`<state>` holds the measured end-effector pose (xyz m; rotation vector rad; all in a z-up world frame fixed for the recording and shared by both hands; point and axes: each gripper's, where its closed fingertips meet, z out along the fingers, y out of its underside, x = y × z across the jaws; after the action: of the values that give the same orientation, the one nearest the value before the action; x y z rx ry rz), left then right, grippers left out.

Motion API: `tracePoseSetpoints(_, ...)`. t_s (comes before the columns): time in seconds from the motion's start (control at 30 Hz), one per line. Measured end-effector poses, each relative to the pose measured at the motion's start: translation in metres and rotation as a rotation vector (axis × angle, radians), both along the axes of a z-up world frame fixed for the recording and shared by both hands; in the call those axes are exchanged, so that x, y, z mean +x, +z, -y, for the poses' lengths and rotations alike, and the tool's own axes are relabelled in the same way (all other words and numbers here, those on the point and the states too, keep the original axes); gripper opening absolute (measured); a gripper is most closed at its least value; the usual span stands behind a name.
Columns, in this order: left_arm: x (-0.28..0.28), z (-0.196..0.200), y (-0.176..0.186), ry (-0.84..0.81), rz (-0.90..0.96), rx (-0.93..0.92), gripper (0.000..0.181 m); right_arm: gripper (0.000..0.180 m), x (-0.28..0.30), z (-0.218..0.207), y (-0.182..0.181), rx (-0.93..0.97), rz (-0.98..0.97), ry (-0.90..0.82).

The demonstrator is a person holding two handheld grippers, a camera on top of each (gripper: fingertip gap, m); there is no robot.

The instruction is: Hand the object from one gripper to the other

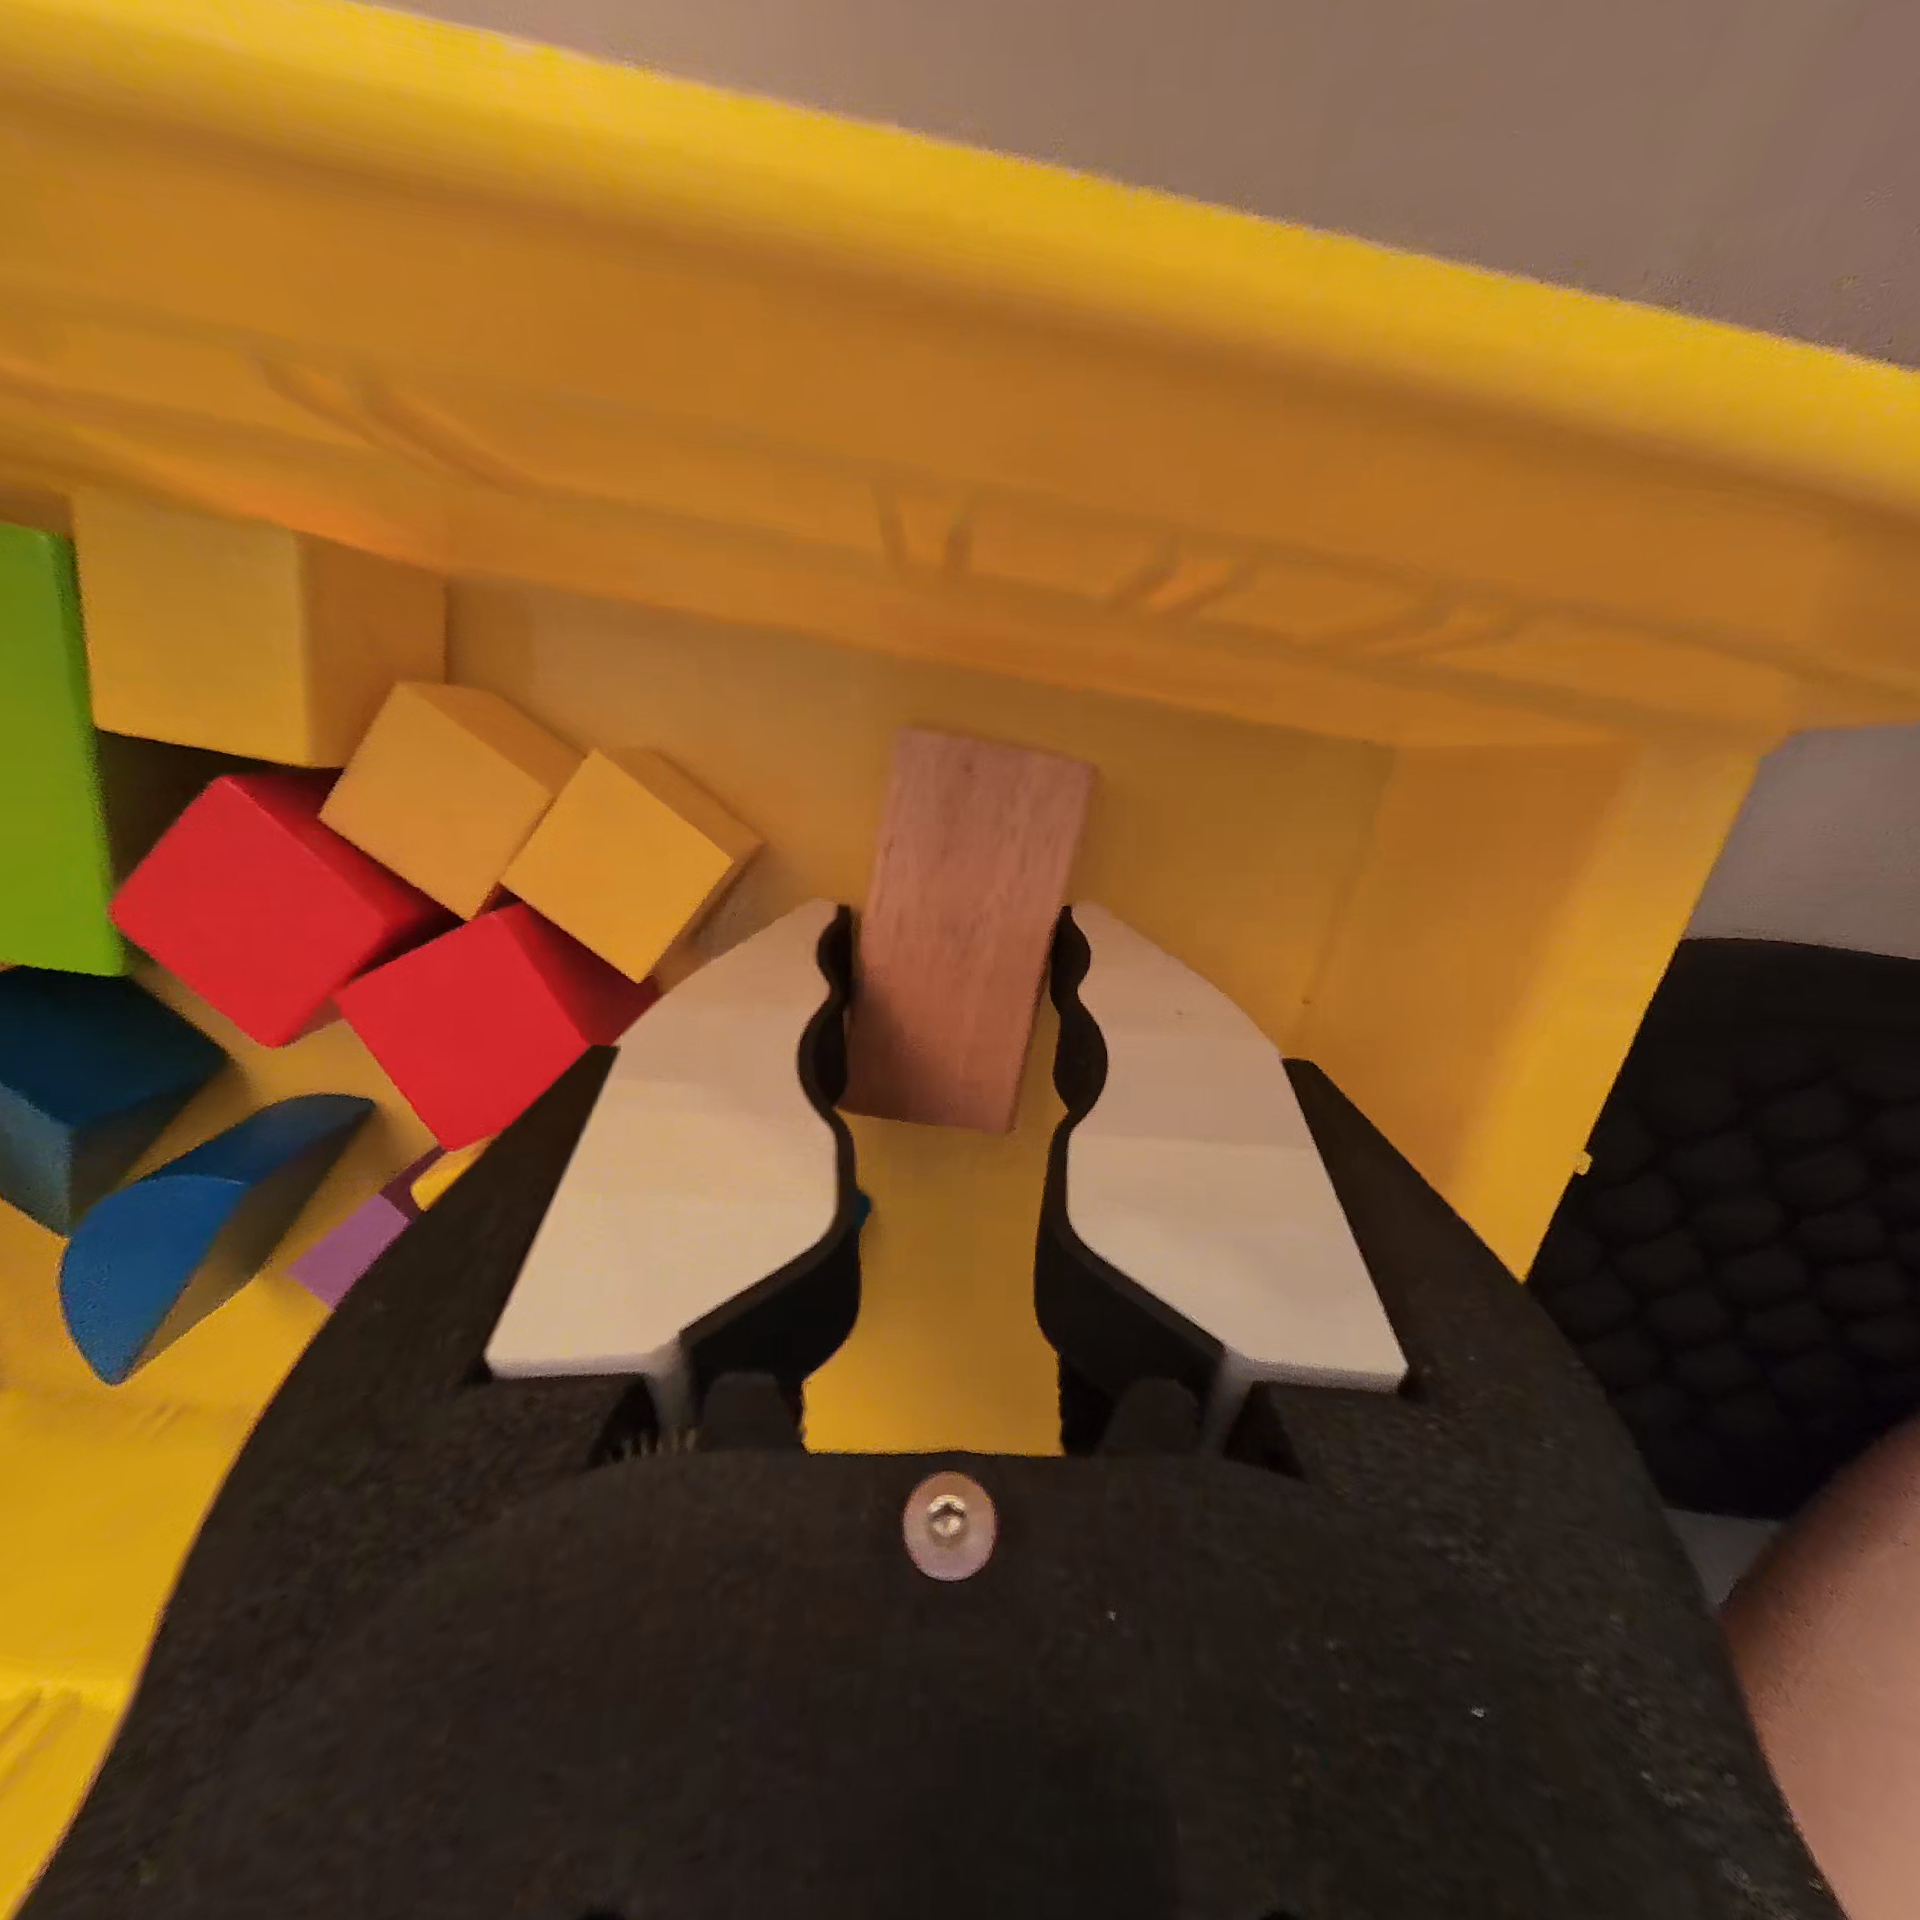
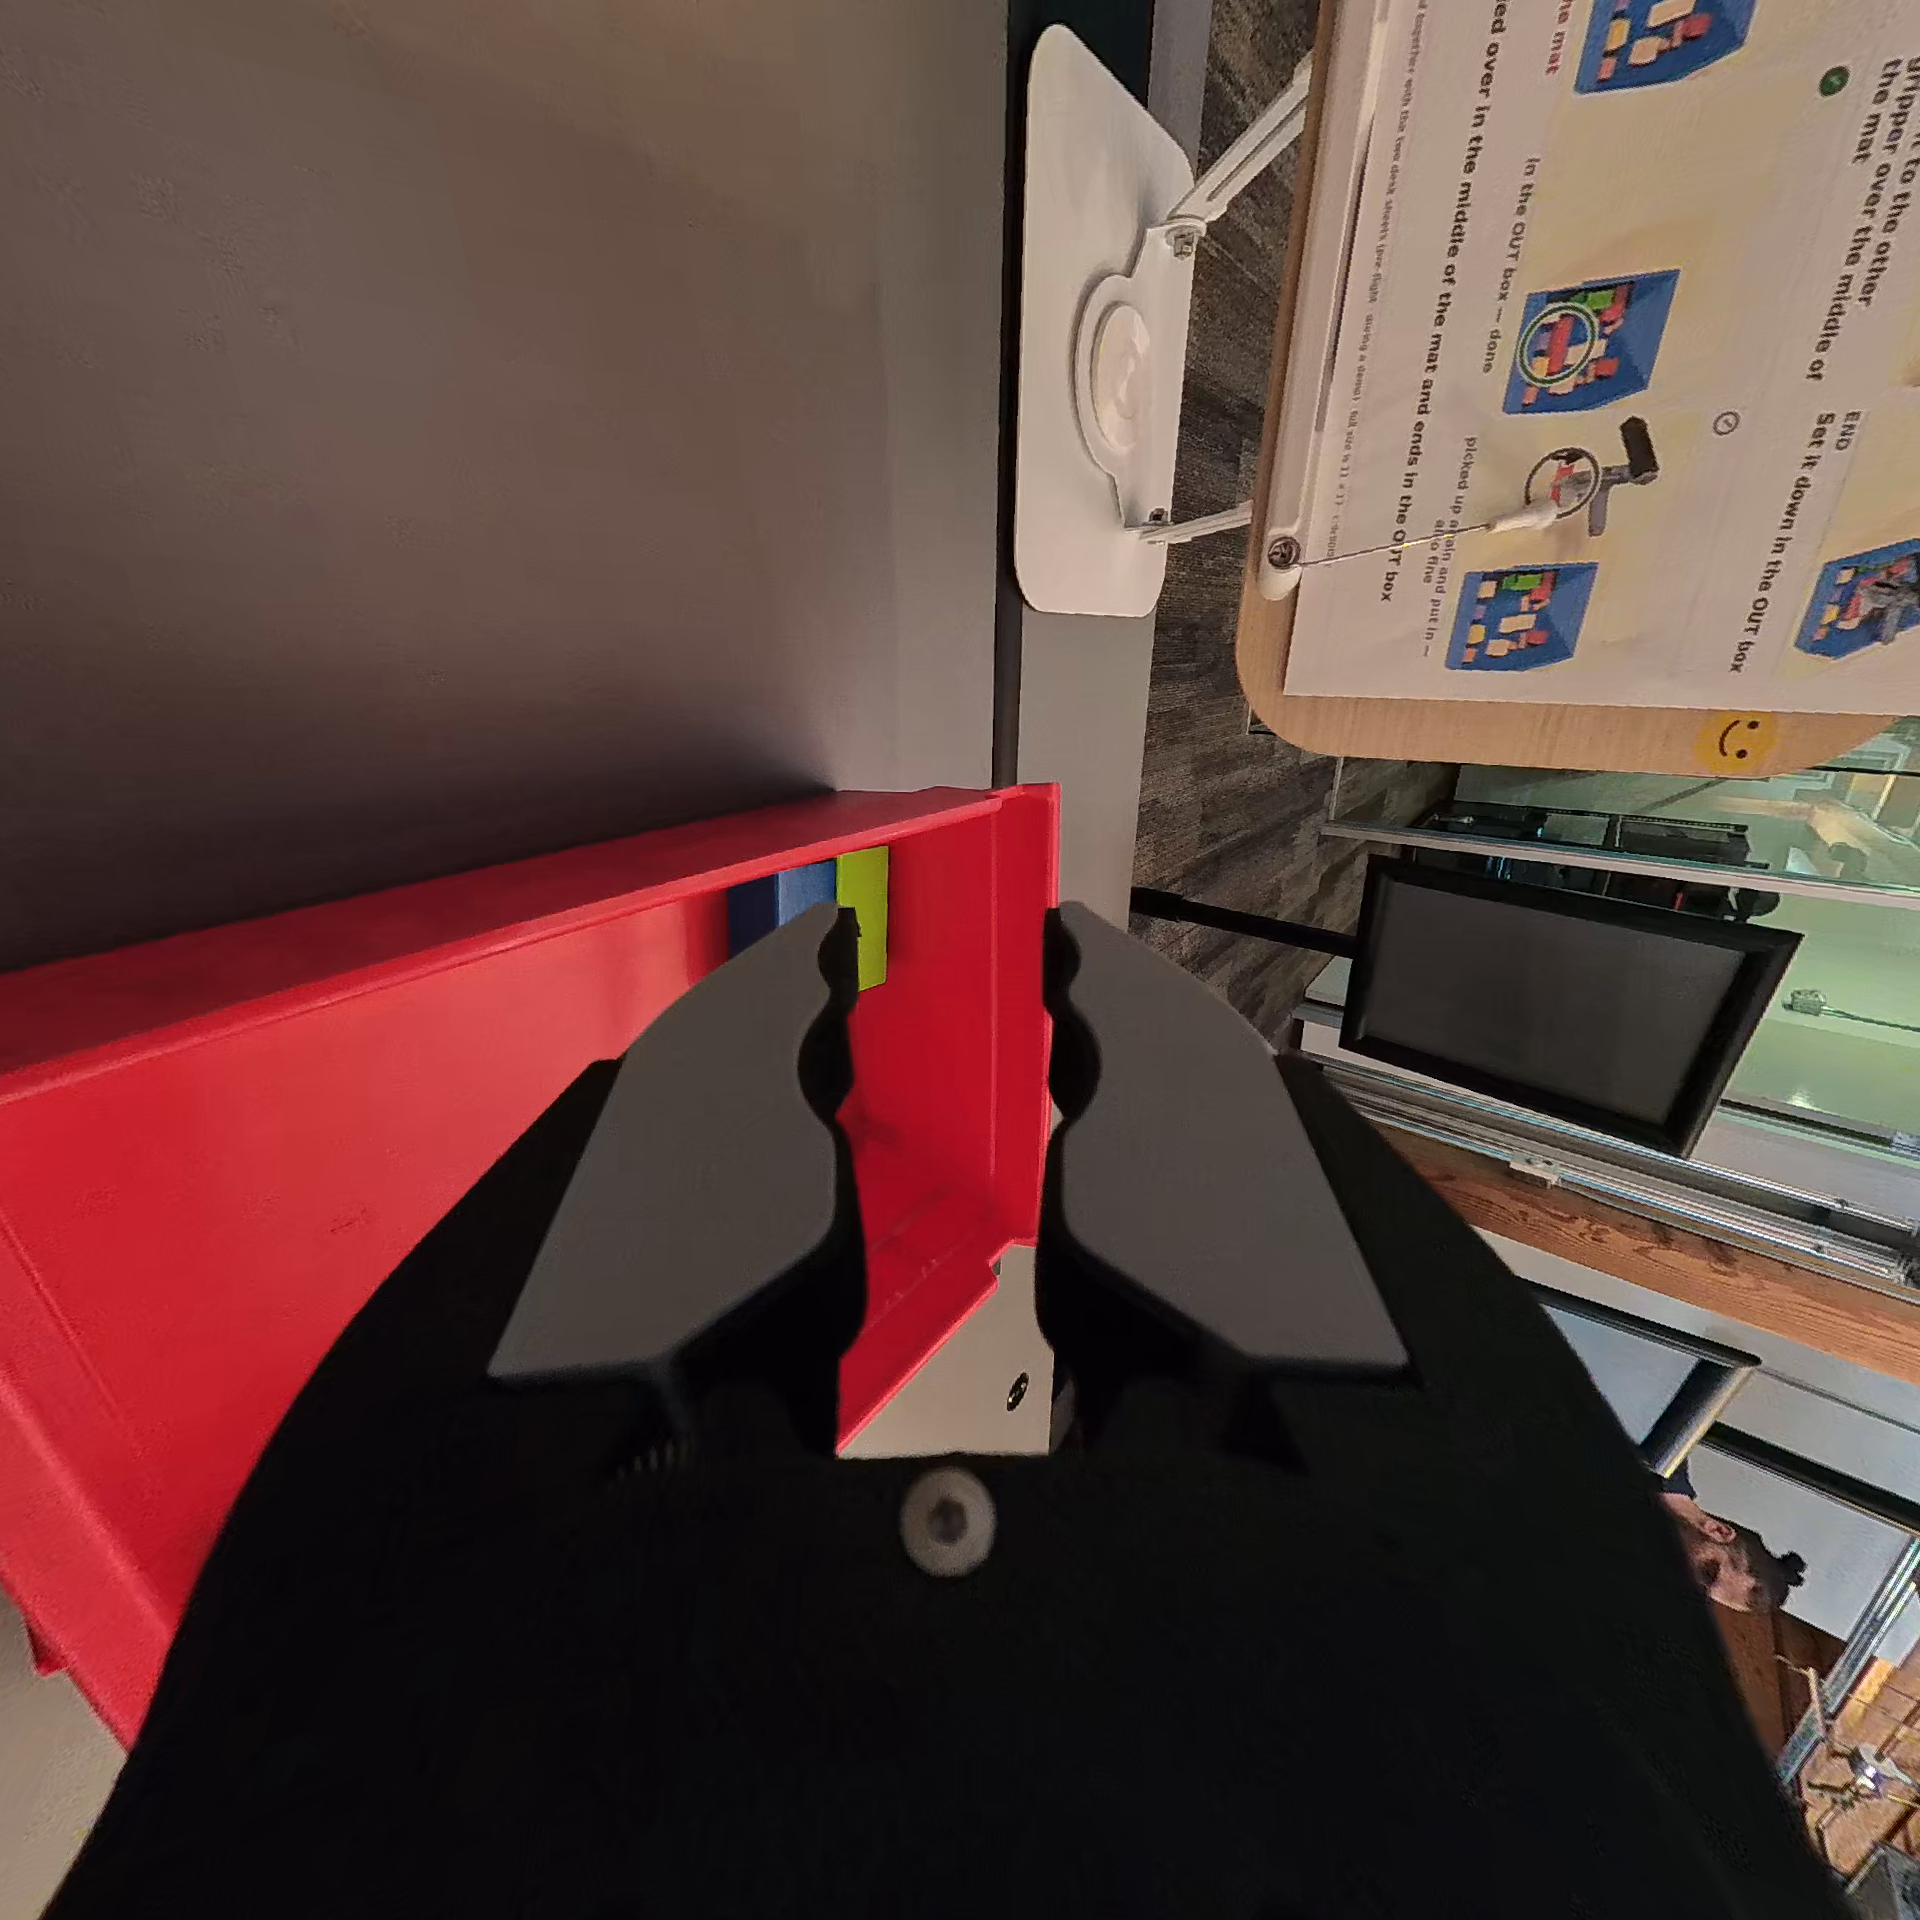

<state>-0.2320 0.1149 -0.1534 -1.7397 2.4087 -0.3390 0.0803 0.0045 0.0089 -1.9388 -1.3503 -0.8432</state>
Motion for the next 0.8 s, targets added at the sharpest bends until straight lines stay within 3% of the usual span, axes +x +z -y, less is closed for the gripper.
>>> tracePoseSetpoints(0.3,-0.002,0.001,0.000,0.006,-0.001,-0.034,0.035,0.035,0.002,0.001,-0.003,-0.017,-0.004,-0.008)
tracePoseSetpoints(0.5,-0.012,-0.007,0.011,0.093,0.015,-0.063,0.035,0.035,0.000,-0.001,-0.004,-0.016,-0.004,-0.001)
tracePoseSetpoints(0.67,-0.002,-0.011,0.055,0.088,0.211,0.009,0.034,0.036,-0.027,-0.014,0.006,0.055,-0.096,0.081)
tracePoseSetpoints(0.8,0.013,-0.004,0.105,0.048,0.386,0.120,0.034,0.035,-0.079,-0.033,0.030,0.149,-0.414,0.172)
